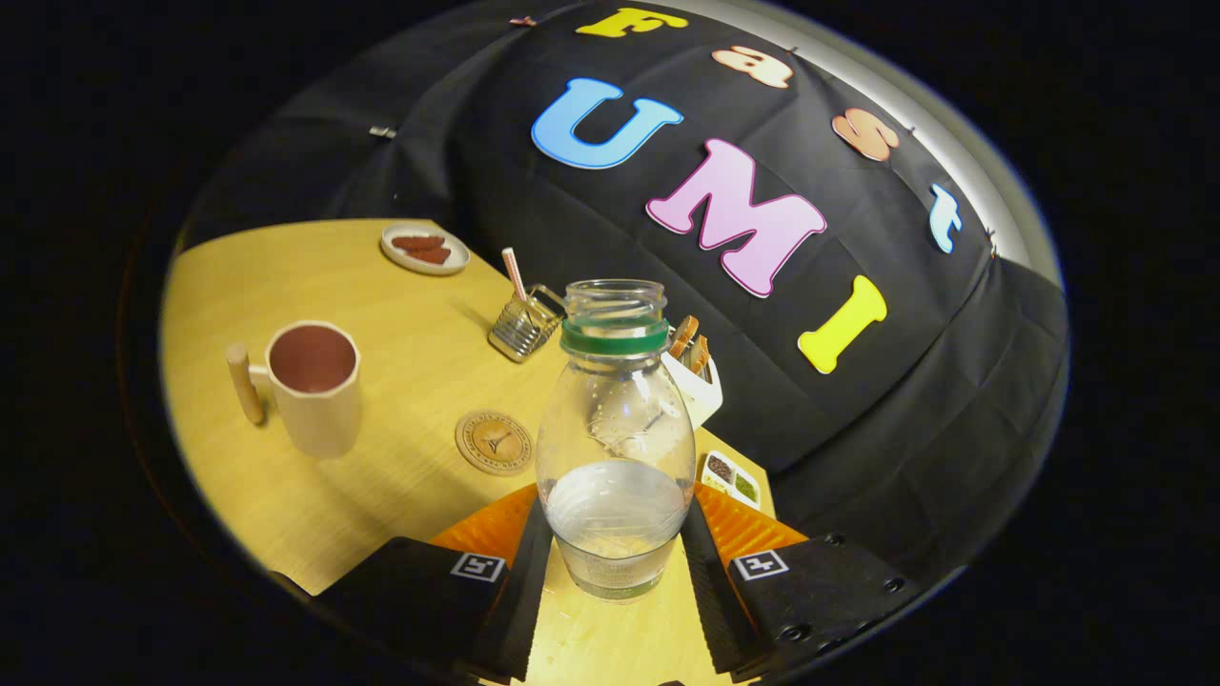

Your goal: Take the bottle from table, then pour the juice into the cup, finally place the bottle on the coaster

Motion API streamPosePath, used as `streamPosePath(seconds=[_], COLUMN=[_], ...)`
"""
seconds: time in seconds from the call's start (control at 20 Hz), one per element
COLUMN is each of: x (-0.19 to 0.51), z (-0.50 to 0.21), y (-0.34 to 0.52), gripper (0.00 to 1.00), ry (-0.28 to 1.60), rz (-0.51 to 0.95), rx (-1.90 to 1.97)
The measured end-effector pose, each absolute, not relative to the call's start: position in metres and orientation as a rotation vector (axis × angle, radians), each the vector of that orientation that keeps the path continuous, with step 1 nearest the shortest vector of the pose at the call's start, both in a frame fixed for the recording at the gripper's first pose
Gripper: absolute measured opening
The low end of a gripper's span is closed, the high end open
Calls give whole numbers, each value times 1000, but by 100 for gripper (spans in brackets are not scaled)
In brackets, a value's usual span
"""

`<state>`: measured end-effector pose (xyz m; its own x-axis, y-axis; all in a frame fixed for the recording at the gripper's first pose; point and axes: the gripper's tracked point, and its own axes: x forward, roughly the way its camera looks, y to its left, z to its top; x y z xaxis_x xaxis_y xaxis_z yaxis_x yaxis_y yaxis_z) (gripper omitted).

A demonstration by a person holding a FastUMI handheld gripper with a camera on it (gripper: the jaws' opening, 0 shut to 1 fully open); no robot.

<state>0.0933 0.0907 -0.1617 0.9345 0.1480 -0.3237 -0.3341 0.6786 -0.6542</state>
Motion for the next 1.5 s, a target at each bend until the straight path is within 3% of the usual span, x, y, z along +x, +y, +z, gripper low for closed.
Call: streamPosePath(seconds=[0.6, 1.0, 1.5], x=[97, 104, 114], z=[-167, -184, -186], y=[132, 162, 178], gripper=[71, 72, 71], ry=[173, 65, -38], rz=[292, 433, 466], rx=[-1135, -1362, -1524])
